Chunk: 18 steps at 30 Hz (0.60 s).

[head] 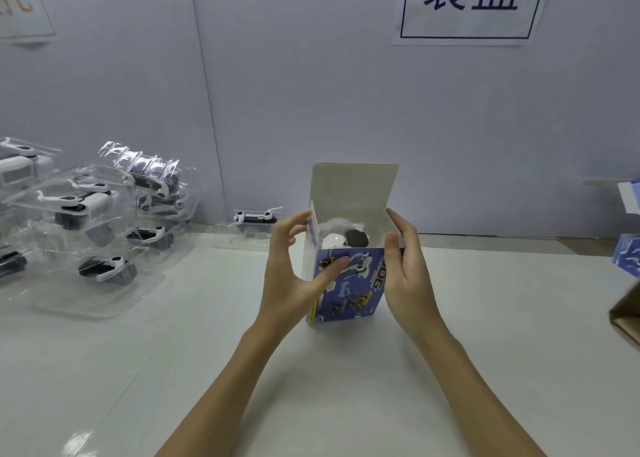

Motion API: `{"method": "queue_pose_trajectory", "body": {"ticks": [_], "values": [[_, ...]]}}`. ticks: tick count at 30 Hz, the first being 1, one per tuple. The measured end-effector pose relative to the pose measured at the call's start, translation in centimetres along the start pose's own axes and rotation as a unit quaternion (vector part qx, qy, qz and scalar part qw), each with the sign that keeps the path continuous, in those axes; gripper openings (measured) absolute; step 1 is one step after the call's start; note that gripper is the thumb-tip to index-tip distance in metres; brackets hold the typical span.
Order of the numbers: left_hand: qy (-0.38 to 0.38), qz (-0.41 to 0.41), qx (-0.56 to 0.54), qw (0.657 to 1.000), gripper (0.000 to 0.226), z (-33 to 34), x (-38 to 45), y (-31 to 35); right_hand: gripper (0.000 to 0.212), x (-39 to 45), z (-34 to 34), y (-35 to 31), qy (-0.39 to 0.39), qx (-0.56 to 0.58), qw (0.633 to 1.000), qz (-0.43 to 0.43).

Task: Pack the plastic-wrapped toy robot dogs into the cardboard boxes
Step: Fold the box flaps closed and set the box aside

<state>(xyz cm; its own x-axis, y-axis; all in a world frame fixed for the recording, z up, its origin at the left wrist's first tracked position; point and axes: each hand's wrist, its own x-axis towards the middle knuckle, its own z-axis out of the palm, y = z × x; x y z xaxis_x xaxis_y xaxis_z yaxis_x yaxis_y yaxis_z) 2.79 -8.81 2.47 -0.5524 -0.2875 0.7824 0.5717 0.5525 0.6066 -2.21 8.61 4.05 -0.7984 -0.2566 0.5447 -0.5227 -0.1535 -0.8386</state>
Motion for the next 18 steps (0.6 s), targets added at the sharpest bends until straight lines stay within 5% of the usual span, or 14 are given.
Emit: {"method": "queue_pose_trajectory", "body": {"ticks": [8,12,18], "values": [[-0.083,-0.031,-0.027,0.996,0.057,-0.1,0.0,0.1,0.042,0.1,0.0,-0.1,0.01,-0.068,0.997,-0.044],[-0.045,-0.059,-0.015,0.997,0.03,0.6,0.5,0.7,0.037,0.8,-0.5,0.2,0.011,-0.069,0.997,-0.018],[-0.005,-0.072,-0.058,0.996,0.02,1.6,1.0,1.1,0.033,1.5,-0.1,-0.3,0.04,0.037,0.998,0.044]]}}
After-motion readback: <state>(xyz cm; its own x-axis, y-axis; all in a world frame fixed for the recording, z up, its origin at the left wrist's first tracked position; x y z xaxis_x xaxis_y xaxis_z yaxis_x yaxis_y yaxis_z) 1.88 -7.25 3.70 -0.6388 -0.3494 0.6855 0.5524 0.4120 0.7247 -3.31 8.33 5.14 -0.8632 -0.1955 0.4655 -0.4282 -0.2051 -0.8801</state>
